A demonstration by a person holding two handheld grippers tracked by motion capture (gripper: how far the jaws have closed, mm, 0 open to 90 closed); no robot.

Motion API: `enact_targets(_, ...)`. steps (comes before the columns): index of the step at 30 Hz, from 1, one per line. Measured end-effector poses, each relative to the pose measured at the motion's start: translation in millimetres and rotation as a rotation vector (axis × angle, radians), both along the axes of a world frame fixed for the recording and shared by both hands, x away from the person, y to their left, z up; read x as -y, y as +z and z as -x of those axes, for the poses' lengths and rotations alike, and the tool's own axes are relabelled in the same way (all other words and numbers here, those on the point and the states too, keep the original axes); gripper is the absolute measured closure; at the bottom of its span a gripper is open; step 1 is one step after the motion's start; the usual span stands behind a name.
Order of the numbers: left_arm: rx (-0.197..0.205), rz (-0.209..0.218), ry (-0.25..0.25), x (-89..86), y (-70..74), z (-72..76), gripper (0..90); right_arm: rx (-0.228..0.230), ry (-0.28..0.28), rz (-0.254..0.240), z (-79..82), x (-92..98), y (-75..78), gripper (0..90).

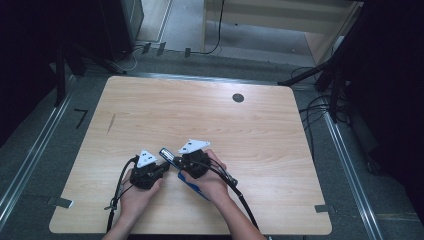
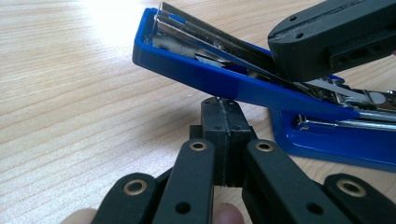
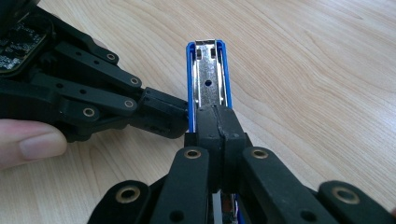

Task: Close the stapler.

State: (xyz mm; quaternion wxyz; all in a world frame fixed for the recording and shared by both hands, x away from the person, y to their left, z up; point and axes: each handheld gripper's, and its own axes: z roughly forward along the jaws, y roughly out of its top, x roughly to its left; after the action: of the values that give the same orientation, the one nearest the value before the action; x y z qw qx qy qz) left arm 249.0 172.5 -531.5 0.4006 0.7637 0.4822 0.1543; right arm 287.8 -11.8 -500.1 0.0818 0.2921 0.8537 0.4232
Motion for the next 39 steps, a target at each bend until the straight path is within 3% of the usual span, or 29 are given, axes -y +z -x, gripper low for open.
enact_targets(24, 0.046, 0.026, -0.032, 5.0, 6.8, 8.8, 90.0, 0.024, -0.005, -0.037, 5.9, 9.1, 9.3, 90.0)
enact_targets(39, 0.055, 0.056, -0.082, 20.3, 11.4, 27.9, 90.0, 0.034, 0.001, -0.061, 6.7, 13.9, 14.5, 90.0)
